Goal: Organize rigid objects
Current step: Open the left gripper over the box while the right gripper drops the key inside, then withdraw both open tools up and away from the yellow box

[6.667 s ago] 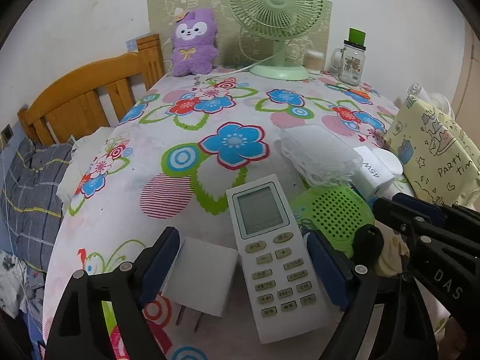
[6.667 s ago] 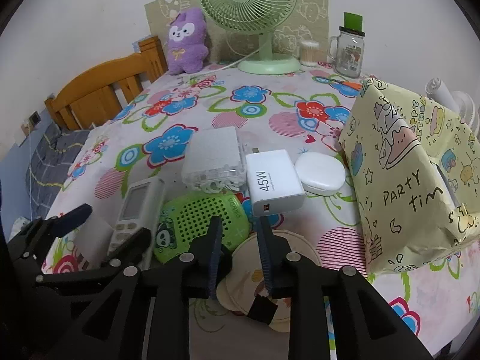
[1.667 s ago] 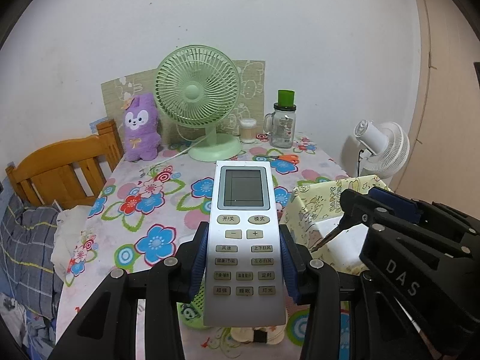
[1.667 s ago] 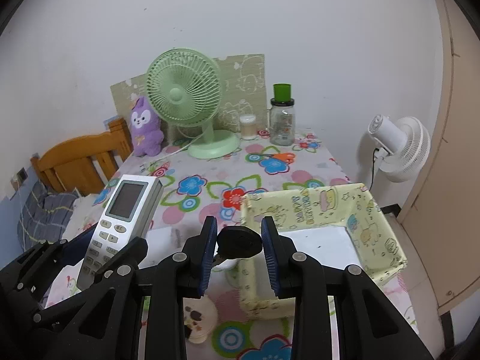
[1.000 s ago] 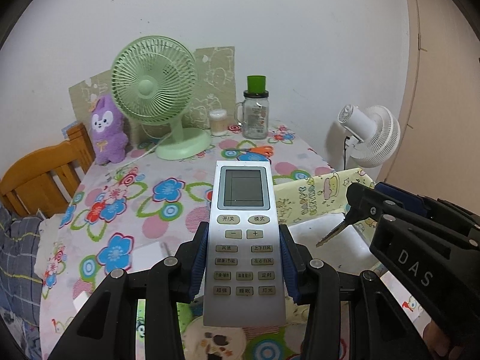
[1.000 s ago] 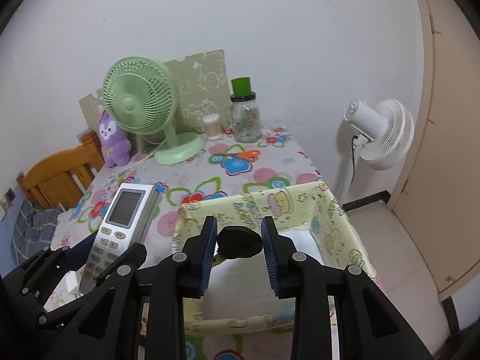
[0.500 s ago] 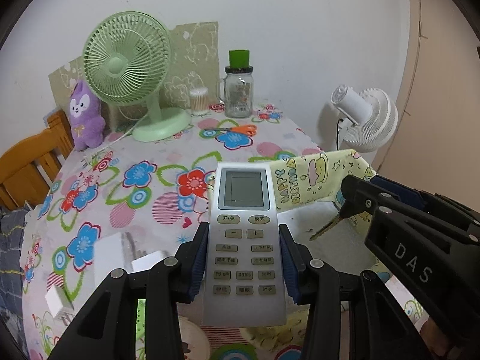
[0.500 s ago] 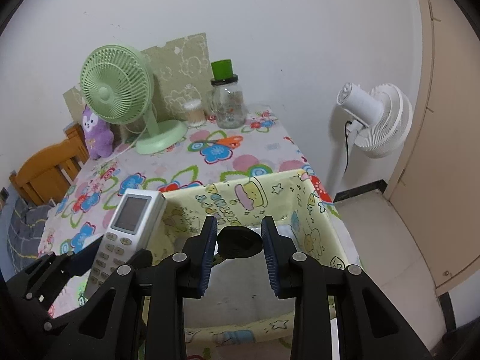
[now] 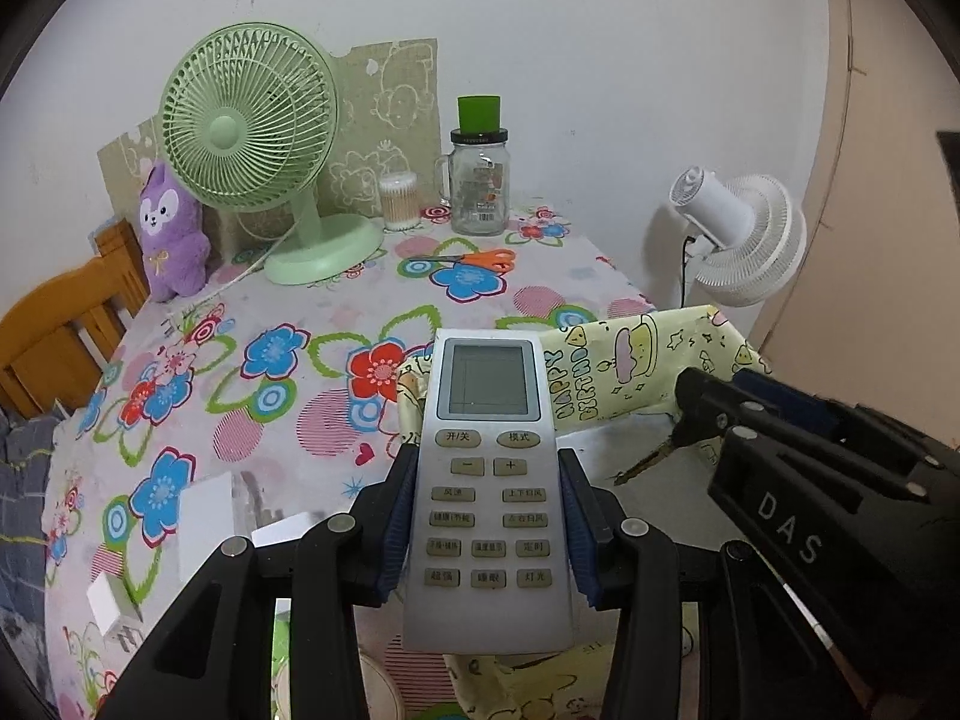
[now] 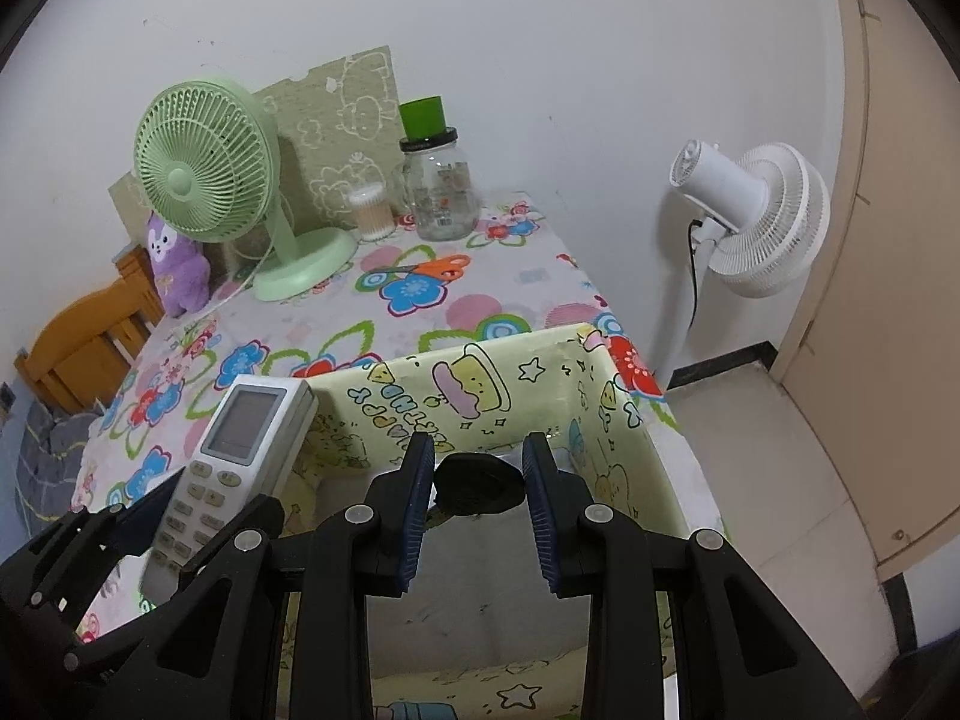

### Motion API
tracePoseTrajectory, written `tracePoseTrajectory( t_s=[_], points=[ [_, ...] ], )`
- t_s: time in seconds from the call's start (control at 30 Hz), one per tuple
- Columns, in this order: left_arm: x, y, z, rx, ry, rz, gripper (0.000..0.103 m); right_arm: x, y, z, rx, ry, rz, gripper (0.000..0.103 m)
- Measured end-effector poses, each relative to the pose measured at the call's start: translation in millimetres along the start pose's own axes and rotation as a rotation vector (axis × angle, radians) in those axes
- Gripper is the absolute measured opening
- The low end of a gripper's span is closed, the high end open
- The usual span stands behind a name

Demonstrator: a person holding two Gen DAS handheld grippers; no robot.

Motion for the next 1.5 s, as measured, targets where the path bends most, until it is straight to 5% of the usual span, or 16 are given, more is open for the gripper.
tracePoseTrajectory(
  t_s=[0.07,0.13,0.23,0.33,0.73,1.5],
  points=[
    [1.1,3.8,0.5,0.022,0.004,-0.02,0.052,0.5,-0.2,0.0,-0.002,-0.001,-0.003,0.034],
    [1.4,8.3,1.6,0.036,-0.002,-0.018,0.068,1.3,0.5,0.9,0.0,-0.004,-0.005,0.034],
    [3.2,8.1,3.6,0.034,-0.017,-0.023,0.071,2.3,3.3,1.7,0.012,-0.01,-0.005,0.037],
    [2.9,6.1,4.4,0.028,-0.02,-0.033,0.075,0.9,5.5,2.4,0.023,-0.004,-0.008,0.06],
    [-10.8,2.5,7.9,0.037,-0.002,-0.042,0.092,-15.3,0.4,9.0,0.015,0.012,0.003,0.086],
    [-56.6,-44.9,24.9,-0.016,0.032,0.015,0.093,-58.4,-56.1,24.0,-0.036,0.035,0.033,0.088]
  ],
)
Point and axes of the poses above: each gripper's, at about its wrist camera, not at the fingertips, and x roughly the way its jaws point, y to its right, z to its underside, the point moved 10 cm from there along x, roughly the way its jaws point, and after that the axes turned 5 degrees about -z, right-handed, at the moved point
